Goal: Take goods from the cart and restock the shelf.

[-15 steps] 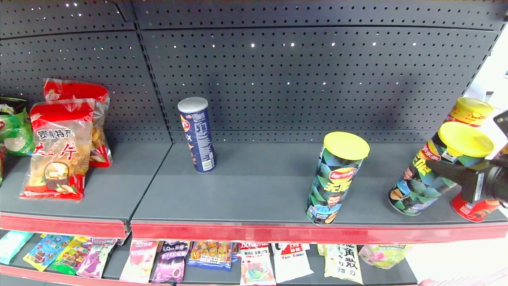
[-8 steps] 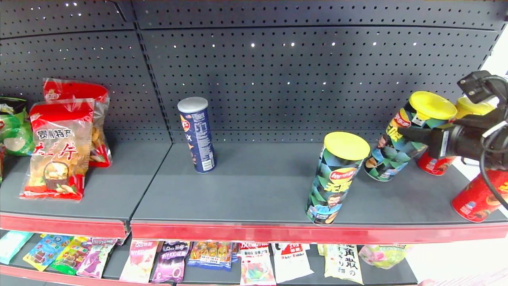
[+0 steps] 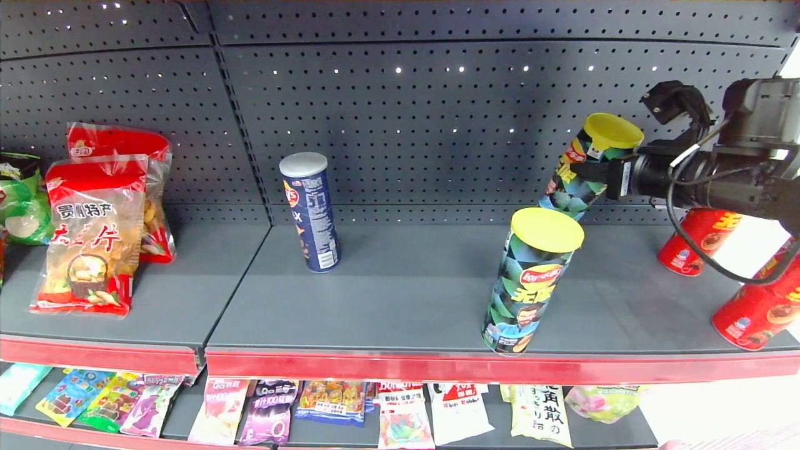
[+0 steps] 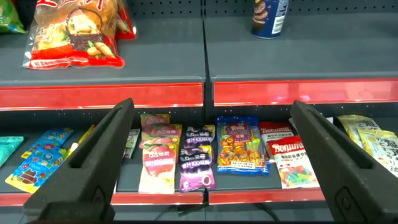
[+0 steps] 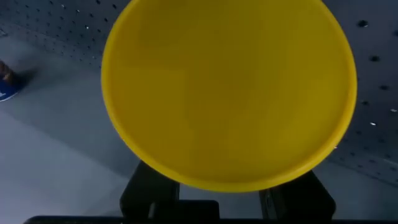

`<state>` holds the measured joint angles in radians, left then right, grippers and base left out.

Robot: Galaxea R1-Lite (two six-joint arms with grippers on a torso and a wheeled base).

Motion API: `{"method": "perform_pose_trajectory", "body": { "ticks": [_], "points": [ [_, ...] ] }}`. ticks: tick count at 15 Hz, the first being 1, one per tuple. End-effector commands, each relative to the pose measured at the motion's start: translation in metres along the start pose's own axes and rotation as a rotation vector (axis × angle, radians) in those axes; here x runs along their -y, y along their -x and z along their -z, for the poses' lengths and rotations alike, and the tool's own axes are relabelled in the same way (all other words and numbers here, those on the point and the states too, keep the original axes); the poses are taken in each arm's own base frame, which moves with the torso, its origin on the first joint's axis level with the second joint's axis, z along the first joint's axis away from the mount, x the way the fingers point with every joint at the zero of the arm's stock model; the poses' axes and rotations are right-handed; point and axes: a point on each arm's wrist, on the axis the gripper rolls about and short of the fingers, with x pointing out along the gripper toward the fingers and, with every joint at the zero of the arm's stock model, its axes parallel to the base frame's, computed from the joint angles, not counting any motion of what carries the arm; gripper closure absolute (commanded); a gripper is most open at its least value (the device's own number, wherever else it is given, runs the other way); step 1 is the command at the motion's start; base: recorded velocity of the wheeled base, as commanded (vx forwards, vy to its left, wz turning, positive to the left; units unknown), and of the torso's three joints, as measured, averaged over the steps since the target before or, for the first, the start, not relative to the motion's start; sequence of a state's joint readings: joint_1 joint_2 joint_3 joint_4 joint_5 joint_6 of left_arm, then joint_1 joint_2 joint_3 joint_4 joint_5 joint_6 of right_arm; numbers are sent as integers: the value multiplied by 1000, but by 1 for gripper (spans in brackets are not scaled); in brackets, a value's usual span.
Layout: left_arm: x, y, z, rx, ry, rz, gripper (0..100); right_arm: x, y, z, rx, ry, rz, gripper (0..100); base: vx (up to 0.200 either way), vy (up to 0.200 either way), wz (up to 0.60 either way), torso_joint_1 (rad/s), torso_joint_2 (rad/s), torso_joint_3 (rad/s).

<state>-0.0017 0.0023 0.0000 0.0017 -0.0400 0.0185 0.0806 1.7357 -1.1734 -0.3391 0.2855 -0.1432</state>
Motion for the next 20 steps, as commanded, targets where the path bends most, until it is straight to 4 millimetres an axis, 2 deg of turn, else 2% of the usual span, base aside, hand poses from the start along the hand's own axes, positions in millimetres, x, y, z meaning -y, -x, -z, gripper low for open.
{"method": "perform_pose_trajectory", "body": {
  "ticks": [1, 3, 8, 20],
  "points": [
    [0, 0, 0, -2, 0, 0, 0, -2, -19, 10, -34, -4, -22, 100, 0, 0, 0, 0, 0, 0],
    [0, 0, 0, -1, 0, 0, 0, -2, -23, 13, -44, -7, -28, 100, 0, 0, 0, 0, 0, 0],
    [0, 0, 0, -2, 0, 0, 0, -17, -28, 14, -50, -1, -97, 100, 0, 0, 0, 0, 0, 0],
    [0, 0, 0, -1, 0, 0, 0, -30, -41, 25, -89, 0, -138, 100, 0, 0, 0, 0, 0, 0]
  ]
}}
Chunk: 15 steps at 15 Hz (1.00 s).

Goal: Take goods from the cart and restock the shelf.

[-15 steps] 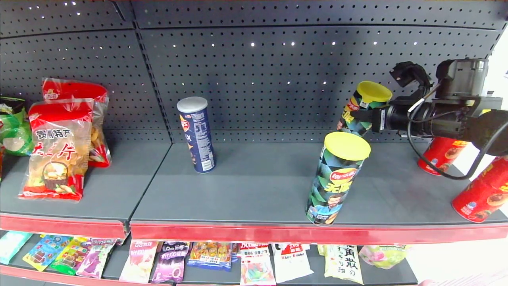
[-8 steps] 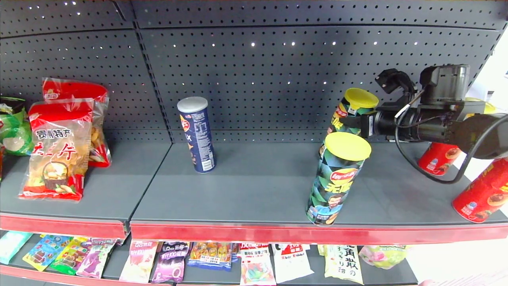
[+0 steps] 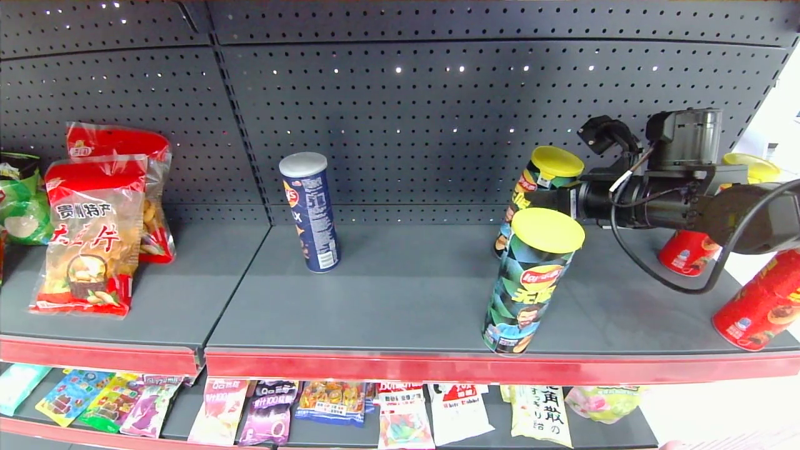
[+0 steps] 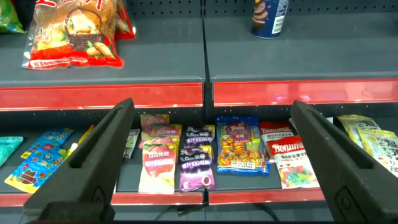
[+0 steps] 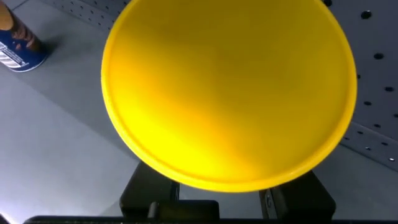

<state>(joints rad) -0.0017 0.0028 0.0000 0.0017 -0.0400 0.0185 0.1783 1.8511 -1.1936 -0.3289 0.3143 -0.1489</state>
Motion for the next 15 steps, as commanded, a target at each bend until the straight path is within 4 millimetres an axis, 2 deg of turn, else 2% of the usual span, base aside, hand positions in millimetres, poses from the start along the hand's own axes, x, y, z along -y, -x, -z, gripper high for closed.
{"method": "perform_pose_trajectory", "body": {
  "ticks": [1, 14, 15],
  "points": [
    [0, 0, 0, -2, 0, 0, 0, 0, -2, 1, -4, 3, -2, 100, 0, 0, 0, 0, 0, 0],
    [0, 0, 0, -2, 0, 0, 0, -5, -3, 7, -23, 14, -17, 100, 0, 0, 0, 0, 0, 0],
    [0, 0, 0, -2, 0, 0, 0, -6, -3, 7, -25, 15, -21, 0, 0, 0, 0, 0, 0, 0]
  ]
}}
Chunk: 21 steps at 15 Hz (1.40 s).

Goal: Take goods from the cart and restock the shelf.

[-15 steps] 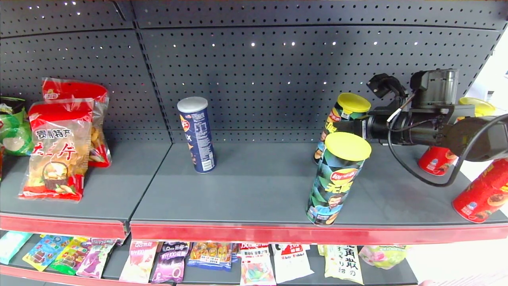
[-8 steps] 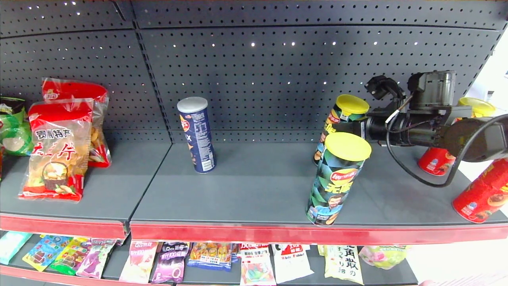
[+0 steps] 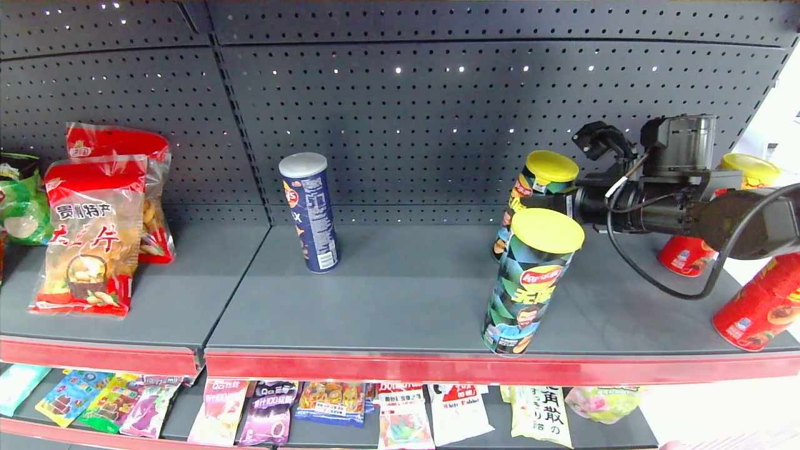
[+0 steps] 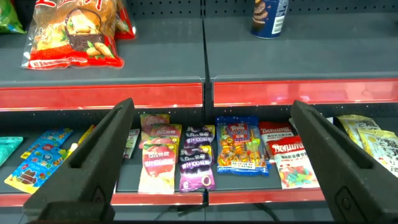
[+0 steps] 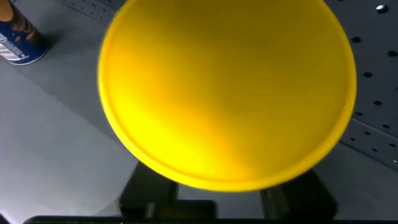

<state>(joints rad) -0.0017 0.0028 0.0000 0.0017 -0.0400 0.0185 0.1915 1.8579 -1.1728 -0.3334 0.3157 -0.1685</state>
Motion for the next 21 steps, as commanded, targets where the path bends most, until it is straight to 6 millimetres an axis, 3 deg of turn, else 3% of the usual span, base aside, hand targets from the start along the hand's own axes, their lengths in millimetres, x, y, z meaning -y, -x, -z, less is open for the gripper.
{"method": "perform_pose_trajectory", "body": {
  "ticks": [1, 10, 16, 21],
  "points": [
    [0, 0, 0, -2, 0, 0, 0, -1, 0, 0, -2, 2, -4, 0, 0, 0, 0, 0, 0, 0],
    [0, 0, 0, 0, 0, 0, 0, -5, 13, -5, 16, 11, 1, 0, 0, 0, 0, 0, 0, 0],
    [0, 0, 0, -2, 0, 0, 0, 3, 45, 11, -17, -21, 60, 0, 0, 0, 0, 0, 0, 0],
    [0, 0, 0, -2, 0, 0, 0, -8, 88, 34, -77, -41, 190, 0, 0, 0, 0, 0, 0, 0]
  ]
}}
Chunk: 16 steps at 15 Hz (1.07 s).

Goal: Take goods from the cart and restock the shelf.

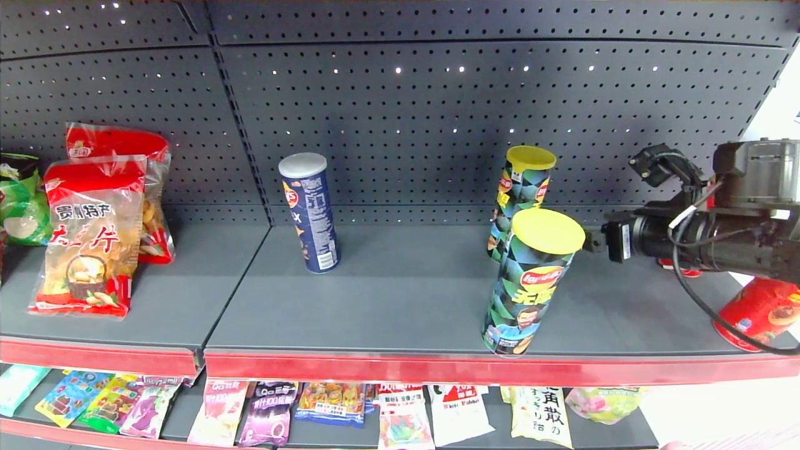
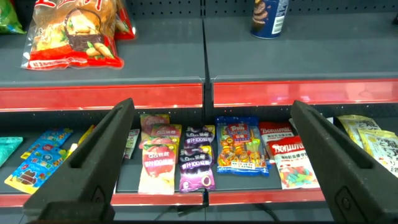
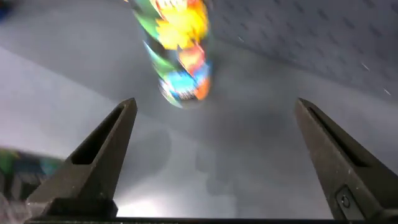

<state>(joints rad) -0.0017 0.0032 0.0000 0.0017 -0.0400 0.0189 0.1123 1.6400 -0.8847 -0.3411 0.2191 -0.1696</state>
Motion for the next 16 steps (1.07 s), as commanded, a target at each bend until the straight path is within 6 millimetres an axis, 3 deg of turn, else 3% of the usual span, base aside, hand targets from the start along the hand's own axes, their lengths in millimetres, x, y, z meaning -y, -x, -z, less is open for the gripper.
{"method": "perform_pose_trajectory", "body": {
  "ticks": [1, 6, 10, 16],
  "points": [
    [0, 0, 0, 0, 1, 0, 0, -7, 30, 12, -10, 0, 51, 0, 0, 0, 0, 0, 0, 0],
    [0, 0, 0, -1, -1, 0, 0, -25, 92, 45, 7, -4, 71, 0, 0, 0, 0, 0, 0, 0],
    [0, 0, 0, -1, 1, 0, 0, -45, 145, 83, 71, 9, 50, 0, 0, 0, 0, 0, 0, 0],
    [0, 0, 0, 0, 1, 0, 0, -53, 149, 90, 95, 30, -131, 0, 0, 0, 0, 0, 0, 0]
  ]
}}
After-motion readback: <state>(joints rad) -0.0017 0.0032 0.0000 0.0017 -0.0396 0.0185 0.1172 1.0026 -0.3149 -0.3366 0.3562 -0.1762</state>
